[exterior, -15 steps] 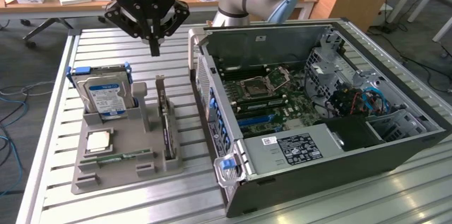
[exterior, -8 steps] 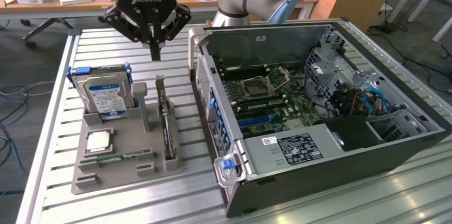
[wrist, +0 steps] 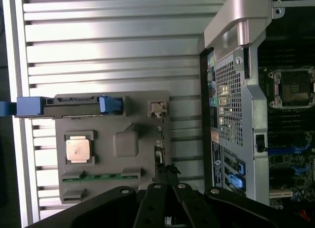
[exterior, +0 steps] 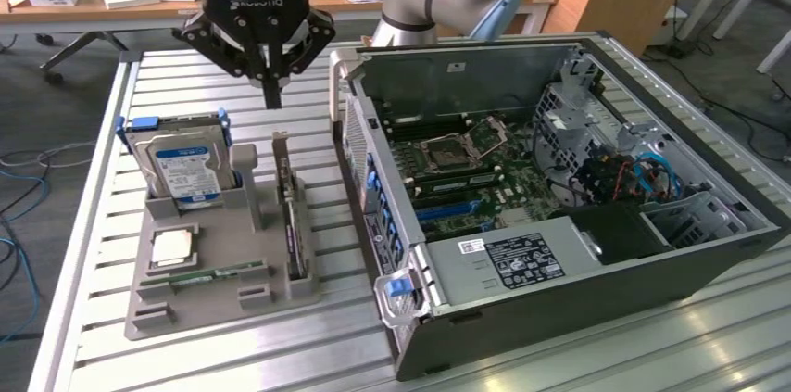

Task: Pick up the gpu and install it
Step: 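Reach for the gpu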

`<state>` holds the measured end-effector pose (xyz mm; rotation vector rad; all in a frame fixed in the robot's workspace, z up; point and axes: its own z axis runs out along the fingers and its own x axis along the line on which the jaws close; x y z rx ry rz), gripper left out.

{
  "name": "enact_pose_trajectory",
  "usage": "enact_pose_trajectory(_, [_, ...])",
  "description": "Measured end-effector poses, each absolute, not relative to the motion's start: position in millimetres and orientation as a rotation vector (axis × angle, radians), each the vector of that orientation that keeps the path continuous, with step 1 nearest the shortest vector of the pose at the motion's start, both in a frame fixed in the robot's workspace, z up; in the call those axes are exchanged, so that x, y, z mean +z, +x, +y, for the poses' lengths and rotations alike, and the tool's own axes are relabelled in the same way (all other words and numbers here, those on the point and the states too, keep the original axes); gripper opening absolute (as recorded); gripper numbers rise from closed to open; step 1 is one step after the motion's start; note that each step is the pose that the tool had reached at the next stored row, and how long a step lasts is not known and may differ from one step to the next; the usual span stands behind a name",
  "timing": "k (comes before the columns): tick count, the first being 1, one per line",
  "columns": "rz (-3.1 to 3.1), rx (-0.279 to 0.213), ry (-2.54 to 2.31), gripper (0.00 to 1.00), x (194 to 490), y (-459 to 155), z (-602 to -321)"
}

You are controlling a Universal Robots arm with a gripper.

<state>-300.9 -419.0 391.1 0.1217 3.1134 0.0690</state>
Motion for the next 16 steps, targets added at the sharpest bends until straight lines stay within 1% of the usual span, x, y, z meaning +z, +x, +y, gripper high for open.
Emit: enact_pose_trajectory(16, [3.113, 0.069, 0.121, 0.11, 391.1, -300.9, -421.6])
